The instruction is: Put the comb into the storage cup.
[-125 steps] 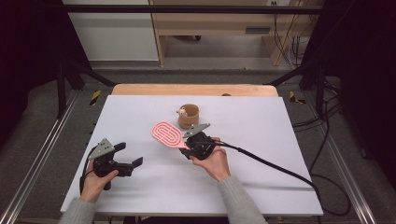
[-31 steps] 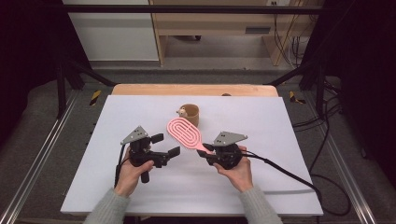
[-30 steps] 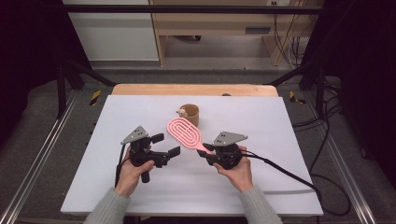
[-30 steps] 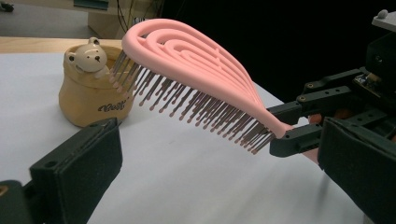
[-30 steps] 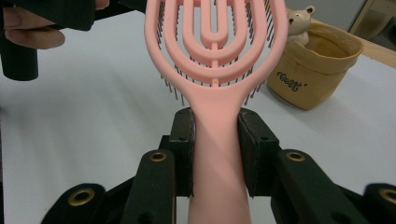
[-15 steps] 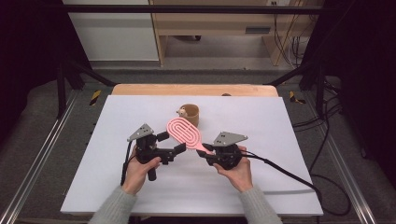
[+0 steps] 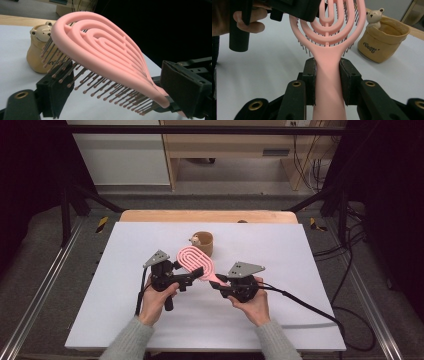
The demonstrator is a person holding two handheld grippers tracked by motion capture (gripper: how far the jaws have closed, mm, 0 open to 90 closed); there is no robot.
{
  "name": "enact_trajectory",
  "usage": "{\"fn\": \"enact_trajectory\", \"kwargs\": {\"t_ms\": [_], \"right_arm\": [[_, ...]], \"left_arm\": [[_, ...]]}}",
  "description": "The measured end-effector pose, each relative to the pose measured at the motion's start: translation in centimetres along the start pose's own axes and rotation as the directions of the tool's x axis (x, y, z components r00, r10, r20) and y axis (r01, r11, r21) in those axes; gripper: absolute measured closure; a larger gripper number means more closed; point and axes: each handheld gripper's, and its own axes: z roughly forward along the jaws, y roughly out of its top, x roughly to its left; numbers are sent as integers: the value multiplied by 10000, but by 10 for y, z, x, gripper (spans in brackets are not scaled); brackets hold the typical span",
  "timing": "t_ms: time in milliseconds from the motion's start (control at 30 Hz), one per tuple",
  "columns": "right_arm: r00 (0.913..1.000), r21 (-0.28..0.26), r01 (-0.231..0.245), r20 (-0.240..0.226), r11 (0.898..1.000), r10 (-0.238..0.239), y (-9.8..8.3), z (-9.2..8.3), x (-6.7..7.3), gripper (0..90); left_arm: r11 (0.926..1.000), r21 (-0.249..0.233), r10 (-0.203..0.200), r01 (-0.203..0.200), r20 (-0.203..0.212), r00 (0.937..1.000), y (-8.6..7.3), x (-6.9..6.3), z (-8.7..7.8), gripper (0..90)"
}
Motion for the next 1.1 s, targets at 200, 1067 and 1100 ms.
{"fn": "enact_trajectory", "kwargs": {"t_ms": [200, 1067, 1100], "right_arm": [[10000, -81, 57, -46, 10000, -57, 0, 0, 1, 691], [9999, 62, -35, -154, 10000, 36, -3, 7, 2, 690], [9999, 72, -31, -154, 10000, 32, -3, 7, 2, 690]], "left_arm": [[9998, -95, -155, 155, -11, 9999, 1, -1, 0, 225], [9954, -200, -933, 932, -60, 9956, 3, -3, -2, 411], [9954, -228, -929, 928, -54, 9957, 3, -4, -2, 418]]}}
